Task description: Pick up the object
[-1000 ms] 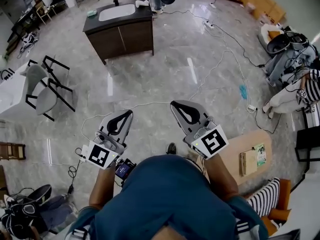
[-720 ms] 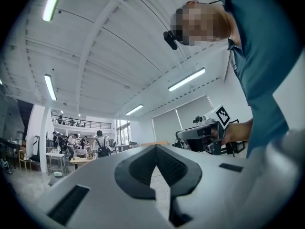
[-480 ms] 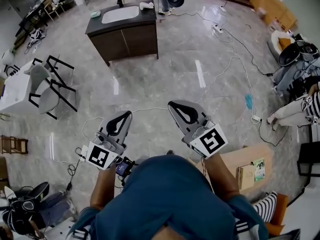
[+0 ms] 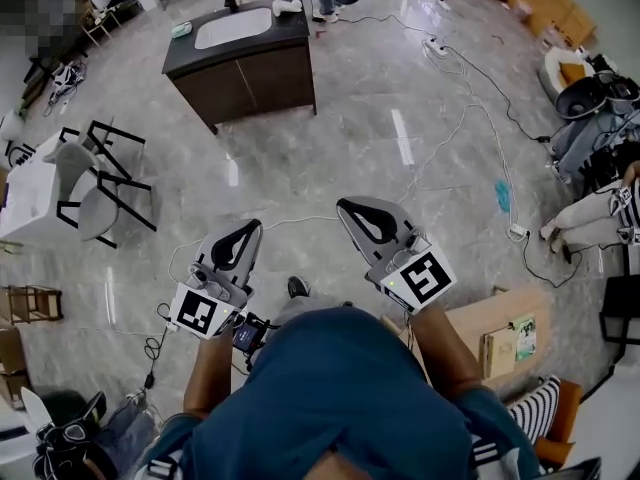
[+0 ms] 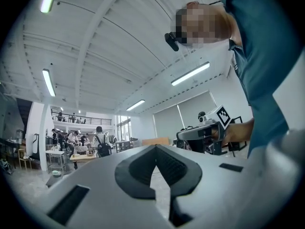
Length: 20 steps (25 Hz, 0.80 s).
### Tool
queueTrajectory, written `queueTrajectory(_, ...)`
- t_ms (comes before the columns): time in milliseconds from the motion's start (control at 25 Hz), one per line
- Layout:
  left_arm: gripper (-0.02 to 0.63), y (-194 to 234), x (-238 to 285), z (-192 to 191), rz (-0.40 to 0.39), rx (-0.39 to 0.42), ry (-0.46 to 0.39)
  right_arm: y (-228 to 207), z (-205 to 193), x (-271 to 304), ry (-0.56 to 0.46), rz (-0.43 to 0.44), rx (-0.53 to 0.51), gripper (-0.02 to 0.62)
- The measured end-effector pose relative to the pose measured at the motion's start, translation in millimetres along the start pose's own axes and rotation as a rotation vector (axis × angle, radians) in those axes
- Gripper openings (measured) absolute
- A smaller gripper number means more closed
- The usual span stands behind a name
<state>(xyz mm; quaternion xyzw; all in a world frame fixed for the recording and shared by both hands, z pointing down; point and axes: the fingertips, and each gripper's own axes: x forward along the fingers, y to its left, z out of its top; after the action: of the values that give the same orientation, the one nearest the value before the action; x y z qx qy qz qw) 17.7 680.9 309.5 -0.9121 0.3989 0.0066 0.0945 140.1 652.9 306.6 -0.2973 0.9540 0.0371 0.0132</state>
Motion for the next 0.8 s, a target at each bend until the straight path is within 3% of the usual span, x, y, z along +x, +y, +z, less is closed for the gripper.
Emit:
queueTrajectory(440, 0.002, 92.2, 17.6, -17.5, -0.098, -0.027, 0.001, -18.8, 5.4, 85.6, 0.008, -0.088, -0.042, 0.014)
queueTrajectory(800, 0.003, 145.2, 11.5, -34.6, -0.12, -0.045, -0.023, -19.4, -6.2, 133.1, 0.038, -0.124, -0.046, 0.014)
